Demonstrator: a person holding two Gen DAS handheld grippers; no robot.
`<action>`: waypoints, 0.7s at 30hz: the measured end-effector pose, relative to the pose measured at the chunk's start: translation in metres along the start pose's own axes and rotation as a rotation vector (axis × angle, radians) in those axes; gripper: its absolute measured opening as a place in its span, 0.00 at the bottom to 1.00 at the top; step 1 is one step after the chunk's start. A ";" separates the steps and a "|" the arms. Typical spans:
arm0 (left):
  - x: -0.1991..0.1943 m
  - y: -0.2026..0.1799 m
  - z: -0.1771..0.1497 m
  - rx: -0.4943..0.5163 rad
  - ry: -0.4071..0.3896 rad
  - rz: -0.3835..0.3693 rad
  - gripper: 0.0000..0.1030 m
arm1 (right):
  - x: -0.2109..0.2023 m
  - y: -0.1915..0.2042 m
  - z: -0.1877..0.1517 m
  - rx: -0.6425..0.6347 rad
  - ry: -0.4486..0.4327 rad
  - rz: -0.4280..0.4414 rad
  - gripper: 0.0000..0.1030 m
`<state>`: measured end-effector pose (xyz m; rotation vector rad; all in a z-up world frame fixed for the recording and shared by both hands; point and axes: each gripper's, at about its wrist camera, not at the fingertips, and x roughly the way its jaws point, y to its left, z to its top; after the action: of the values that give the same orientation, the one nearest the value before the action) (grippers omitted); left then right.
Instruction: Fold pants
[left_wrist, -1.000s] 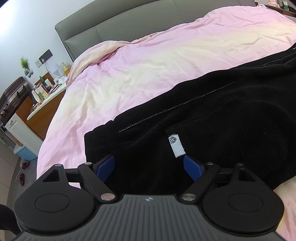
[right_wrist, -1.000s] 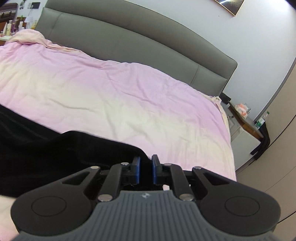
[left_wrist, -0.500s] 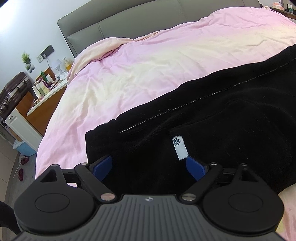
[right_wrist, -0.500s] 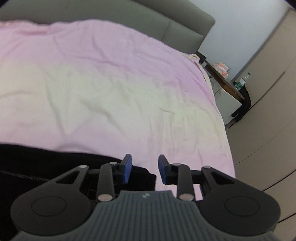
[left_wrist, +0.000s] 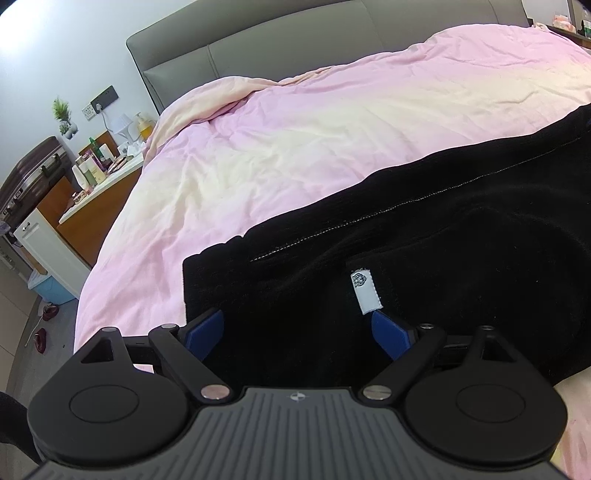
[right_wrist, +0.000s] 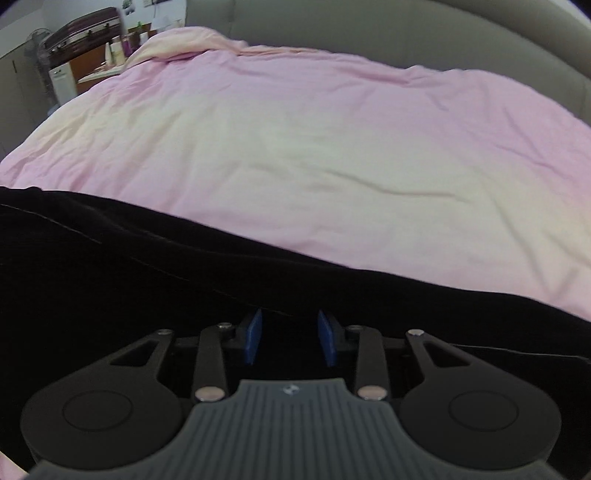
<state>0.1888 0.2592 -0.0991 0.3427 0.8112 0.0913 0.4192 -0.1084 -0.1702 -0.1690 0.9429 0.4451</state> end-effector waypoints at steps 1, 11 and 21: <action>-0.001 0.002 0.000 -0.003 -0.002 0.002 1.00 | 0.015 0.012 0.004 0.003 0.020 0.031 0.28; -0.012 0.028 -0.008 -0.041 -0.034 0.019 1.00 | 0.080 0.084 0.066 0.225 -0.020 -0.035 0.32; 0.012 0.055 -0.039 -0.211 0.008 -0.018 1.00 | 0.076 0.214 0.059 -0.050 -0.114 0.096 0.31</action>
<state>0.1710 0.3236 -0.1141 0.1361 0.8045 0.1604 0.4076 0.1259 -0.1867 -0.1423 0.8308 0.5612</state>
